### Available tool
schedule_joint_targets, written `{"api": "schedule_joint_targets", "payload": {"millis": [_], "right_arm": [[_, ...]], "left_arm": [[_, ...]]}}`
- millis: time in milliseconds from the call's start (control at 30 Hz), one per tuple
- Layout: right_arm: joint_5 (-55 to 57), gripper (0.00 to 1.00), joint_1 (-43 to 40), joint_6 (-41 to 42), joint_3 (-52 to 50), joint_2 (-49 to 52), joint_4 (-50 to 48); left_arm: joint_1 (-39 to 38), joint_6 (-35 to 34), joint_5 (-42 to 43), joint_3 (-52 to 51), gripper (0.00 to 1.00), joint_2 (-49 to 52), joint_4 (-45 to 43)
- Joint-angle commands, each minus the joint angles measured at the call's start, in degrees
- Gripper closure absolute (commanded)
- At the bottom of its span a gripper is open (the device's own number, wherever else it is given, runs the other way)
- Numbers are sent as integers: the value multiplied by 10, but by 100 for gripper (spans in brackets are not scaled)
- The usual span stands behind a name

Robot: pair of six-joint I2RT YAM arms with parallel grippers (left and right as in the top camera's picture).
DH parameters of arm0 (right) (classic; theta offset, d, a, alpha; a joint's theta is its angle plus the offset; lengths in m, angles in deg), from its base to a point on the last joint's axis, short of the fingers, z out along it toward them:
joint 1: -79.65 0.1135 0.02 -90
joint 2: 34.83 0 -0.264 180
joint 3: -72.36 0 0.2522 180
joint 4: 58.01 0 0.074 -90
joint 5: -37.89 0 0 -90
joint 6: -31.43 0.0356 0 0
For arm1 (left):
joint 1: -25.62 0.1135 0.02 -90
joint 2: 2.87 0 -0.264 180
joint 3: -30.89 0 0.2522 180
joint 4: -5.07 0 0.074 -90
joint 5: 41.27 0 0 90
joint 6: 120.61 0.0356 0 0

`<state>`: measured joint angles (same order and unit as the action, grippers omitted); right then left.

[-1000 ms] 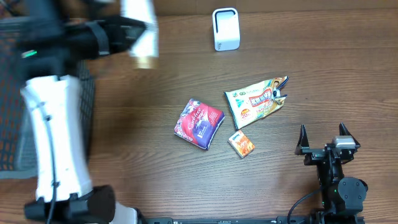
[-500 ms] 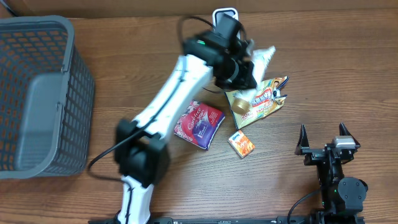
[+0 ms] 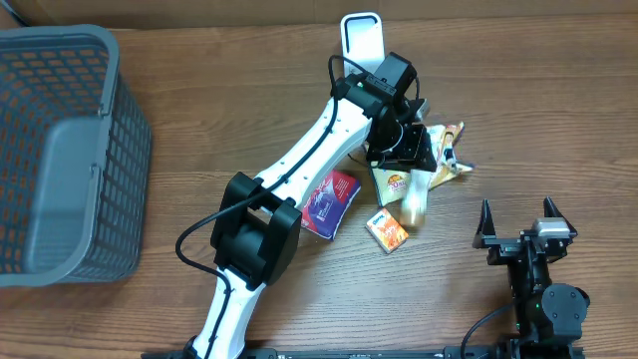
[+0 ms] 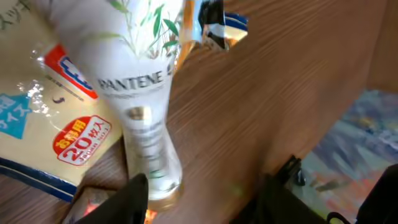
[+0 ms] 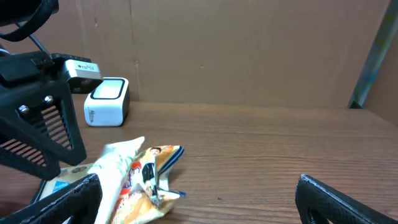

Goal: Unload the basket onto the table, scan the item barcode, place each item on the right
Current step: 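Carry the tube out and set it on the table beside the orange box, then retract the left arm and swing the right gripper toward the tube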

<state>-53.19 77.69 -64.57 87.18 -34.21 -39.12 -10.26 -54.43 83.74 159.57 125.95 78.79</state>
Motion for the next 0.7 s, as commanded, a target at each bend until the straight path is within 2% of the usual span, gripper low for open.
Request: {"api": "schedule_joint_targets", "payload": {"millis": [0, 133, 300, 500, 667], "right_arm": [[1, 0, -3, 2, -6, -5, -3], [1, 0, -3, 2, -6, -5, -3], [1, 0, -3, 2, -6, -5, -3], [1, 0, -3, 2, -6, -5, -3], [1, 0, -3, 2, -6, -5, -3]], "left_arm": [[7, 0, 26, 15, 48, -15, 12], [24, 18, 25, 54, 47, -19, 44], [53, 44, 2, 165, 46, -33, 132], [70, 49, -104, 322, 40, -66, 266], [75, 53, -219, 372, 36, -113, 362]]}}
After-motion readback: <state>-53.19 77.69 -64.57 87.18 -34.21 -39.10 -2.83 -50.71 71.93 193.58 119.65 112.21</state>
